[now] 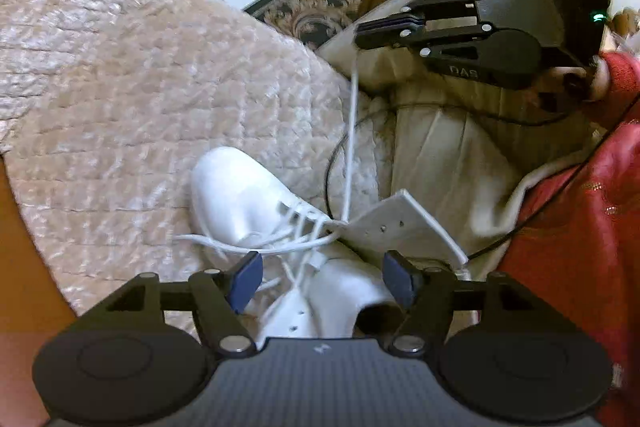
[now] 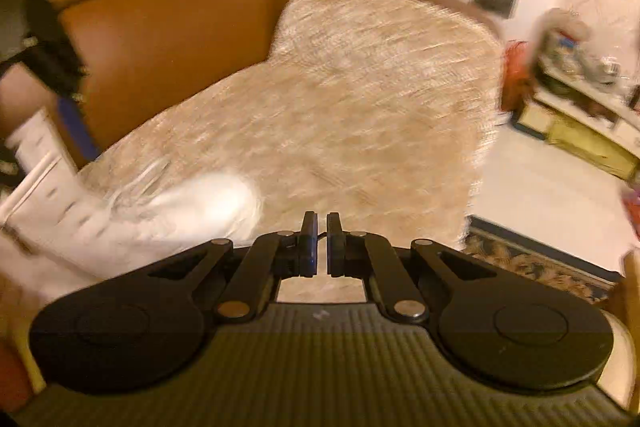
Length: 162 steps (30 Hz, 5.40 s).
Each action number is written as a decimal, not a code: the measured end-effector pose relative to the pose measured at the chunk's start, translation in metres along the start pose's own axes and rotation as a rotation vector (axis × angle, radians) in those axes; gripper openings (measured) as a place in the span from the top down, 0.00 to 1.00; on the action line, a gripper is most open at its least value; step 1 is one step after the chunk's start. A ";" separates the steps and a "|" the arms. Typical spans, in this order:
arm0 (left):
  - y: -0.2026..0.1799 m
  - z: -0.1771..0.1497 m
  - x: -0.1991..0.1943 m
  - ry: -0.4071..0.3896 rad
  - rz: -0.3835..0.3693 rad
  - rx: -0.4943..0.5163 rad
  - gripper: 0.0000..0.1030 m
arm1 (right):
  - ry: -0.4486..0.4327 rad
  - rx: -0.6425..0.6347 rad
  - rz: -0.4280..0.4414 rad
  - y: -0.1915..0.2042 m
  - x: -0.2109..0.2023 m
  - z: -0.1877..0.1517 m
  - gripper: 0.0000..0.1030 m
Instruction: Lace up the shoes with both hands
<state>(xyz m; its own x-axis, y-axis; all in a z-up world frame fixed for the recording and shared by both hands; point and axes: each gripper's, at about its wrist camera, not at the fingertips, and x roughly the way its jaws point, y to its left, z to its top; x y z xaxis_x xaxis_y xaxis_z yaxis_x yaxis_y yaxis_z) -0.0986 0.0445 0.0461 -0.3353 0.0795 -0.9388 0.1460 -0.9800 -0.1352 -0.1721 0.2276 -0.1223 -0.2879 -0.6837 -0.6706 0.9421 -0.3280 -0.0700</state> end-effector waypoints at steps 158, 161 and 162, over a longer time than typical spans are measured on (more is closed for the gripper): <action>-0.066 -0.031 -0.008 -0.113 -0.007 0.209 0.66 | 0.547 0.100 0.820 0.040 0.090 0.069 0.94; -0.076 -0.032 0.007 -0.022 0.044 0.328 0.67 | 0.545 0.124 0.814 0.034 0.088 0.057 0.94; -0.079 -0.035 0.011 0.011 0.046 0.366 0.67 | 0.543 0.137 0.816 0.032 0.088 0.055 0.94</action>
<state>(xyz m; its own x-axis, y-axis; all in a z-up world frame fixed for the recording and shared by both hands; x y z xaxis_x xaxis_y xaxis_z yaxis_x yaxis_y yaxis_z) -0.0812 0.1291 0.0357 -0.3262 0.0340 -0.9447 -0.1826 -0.9828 0.0277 -0.1768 0.1215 -0.1430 0.5914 -0.3532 -0.7249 0.7783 0.0147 0.6277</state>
